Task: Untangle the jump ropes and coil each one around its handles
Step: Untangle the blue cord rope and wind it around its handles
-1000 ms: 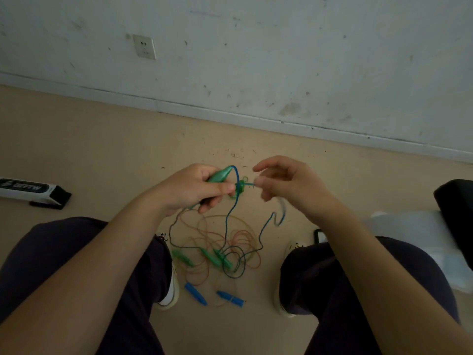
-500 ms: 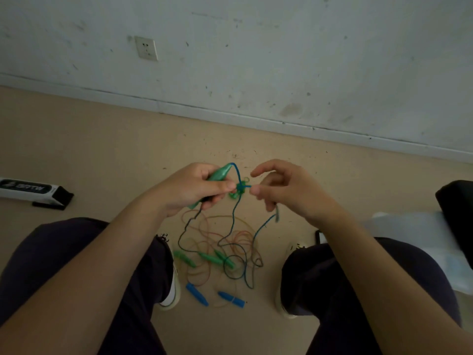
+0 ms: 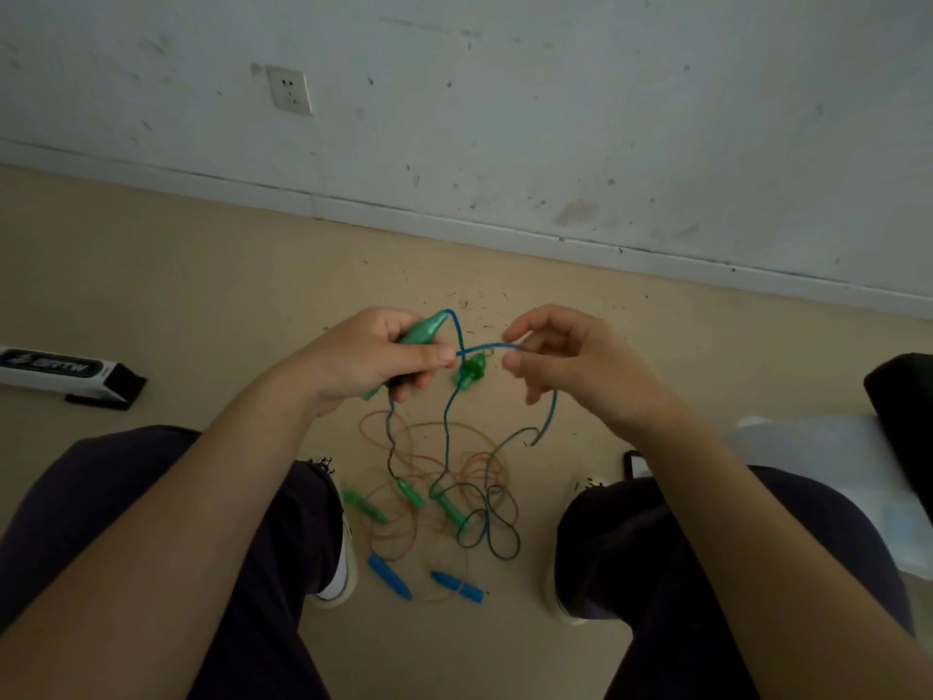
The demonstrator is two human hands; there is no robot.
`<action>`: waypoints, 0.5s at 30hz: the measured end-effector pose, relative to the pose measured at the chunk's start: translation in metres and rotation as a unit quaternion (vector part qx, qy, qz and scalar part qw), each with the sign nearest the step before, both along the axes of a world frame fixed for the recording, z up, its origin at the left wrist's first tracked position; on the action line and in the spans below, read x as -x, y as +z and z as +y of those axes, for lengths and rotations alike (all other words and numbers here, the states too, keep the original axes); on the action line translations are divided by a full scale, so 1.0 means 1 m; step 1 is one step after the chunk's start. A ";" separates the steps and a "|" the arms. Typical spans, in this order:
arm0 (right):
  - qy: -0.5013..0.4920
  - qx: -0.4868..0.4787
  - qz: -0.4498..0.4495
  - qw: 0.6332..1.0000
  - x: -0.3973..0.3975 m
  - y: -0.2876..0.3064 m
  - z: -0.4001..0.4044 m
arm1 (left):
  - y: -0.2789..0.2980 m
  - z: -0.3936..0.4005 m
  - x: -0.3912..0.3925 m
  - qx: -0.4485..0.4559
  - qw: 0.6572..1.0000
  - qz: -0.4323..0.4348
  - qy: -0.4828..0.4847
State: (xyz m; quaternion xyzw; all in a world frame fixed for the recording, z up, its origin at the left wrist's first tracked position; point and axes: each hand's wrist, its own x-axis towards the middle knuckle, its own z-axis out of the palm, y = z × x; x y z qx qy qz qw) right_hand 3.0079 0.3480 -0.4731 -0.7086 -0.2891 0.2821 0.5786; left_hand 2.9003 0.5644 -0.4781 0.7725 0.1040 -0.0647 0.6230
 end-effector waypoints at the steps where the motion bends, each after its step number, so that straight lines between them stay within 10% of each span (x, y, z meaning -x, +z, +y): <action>1: 0.021 0.003 0.015 1.000 0.005 -0.001 0.004 | -0.001 -0.007 -0.001 0.005 1.000 -0.001 -0.006; 15: -0.188 -0.047 0.040 0.980 -0.004 0.001 0.003 | -0.003 0.000 -0.003 0.035 0.998 0.034 0.027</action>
